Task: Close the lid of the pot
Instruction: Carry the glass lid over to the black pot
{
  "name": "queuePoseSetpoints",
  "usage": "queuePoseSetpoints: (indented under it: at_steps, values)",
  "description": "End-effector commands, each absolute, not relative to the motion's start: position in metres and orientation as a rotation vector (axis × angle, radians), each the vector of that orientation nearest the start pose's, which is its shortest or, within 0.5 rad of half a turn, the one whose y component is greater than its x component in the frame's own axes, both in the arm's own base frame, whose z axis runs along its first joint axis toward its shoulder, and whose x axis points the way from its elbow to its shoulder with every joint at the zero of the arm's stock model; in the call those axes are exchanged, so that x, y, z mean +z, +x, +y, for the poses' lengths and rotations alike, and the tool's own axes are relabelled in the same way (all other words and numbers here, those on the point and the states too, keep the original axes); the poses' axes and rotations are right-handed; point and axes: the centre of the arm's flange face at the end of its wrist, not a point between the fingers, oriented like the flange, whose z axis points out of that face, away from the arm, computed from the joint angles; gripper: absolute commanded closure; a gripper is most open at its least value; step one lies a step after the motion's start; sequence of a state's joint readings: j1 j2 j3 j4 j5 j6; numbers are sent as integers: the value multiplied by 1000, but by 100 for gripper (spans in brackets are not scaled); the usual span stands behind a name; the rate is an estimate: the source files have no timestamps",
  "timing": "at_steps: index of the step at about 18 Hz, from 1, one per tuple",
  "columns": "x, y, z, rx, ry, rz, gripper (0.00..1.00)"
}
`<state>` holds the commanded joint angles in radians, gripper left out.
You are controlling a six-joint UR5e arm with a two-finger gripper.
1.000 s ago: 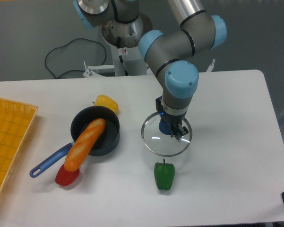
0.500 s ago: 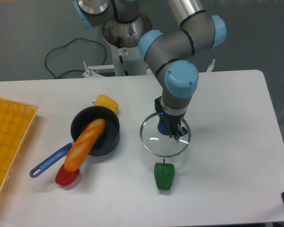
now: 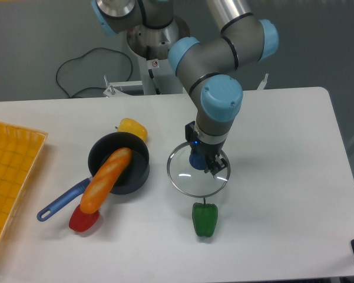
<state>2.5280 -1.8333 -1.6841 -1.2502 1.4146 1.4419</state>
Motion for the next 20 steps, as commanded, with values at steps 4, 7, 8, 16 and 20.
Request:
queuePoseSetpoints:
  at_steps: [4,7,8,16,20]
  values:
    - [329,-356,434,-186,-2902,699,51]
    - [336,-347,437,-201,-2891,595,51]
    - [337,-345,438,-208,-2881,574,51]
    - [355,-311,454,-252,-2806,450,52]
    - [353,-285,480,-220,-2809,373,52]
